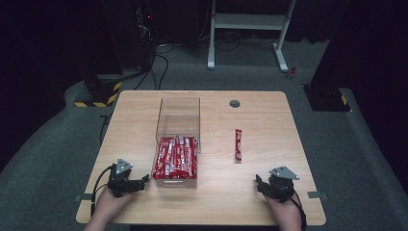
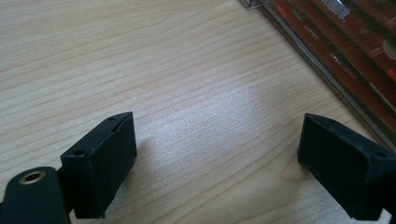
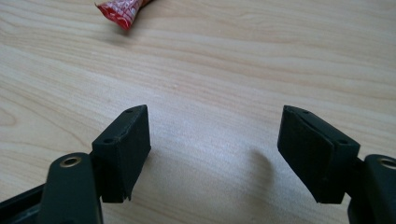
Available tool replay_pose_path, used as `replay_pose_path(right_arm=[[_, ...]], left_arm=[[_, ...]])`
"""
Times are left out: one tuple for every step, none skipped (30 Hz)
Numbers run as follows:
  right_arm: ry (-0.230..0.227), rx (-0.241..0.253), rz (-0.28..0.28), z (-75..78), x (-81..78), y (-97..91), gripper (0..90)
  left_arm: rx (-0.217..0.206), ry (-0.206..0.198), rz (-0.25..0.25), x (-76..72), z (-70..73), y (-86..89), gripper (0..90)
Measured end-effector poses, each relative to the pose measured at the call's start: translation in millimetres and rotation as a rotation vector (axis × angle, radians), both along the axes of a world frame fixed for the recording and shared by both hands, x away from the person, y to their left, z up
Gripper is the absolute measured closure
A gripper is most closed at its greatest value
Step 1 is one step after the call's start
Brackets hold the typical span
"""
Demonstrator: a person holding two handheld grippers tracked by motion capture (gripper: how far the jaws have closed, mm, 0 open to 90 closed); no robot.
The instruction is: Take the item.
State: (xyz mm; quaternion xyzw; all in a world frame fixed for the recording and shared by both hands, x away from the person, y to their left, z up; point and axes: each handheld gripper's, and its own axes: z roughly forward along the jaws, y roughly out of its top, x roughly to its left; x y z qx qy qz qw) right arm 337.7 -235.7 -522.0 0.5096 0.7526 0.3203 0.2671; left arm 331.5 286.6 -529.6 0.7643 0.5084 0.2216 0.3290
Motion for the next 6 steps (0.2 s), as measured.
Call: replay_pose_path(right_arm=[[0.000, 0.000, 0.000, 0.0, 0.0, 0.0, 25.1], [-0.006, 0.003, -0.001, 0.2, -0.4, -0.4, 25.2], [-0.005, 0.003, 0.004, 0.0, 0.5, -1.4, 23.7], [-0.005, 0.003, 0.004, 0.0, 0.5, -1.4, 23.7], [0.008, 0.009, 0.005, -0.1, 1.2, -1.4, 21.9], [0.038, 0.016, 0.019, -0.7, 3.6, -1.5, 18.9]], left_arm=[[0.000, 0.000, 0.000, 0.0, 0.0, 0.0, 11.8], [0.000, 0.000, 0.001, 0.0, 0.0, 0.0, 11.8], [0.000, 0.000, 0.001, 0.1, 0.0, 0.0, 11.9], [0.000, 0.000, 0.001, 0.1, 0.0, -0.1, 11.9], [0.000, 0.000, 0.001, 0.1, 0.0, -0.1, 11.8], [0.000, 0.000, 0.001, 0.1, 0.0, 0.0, 11.8]])
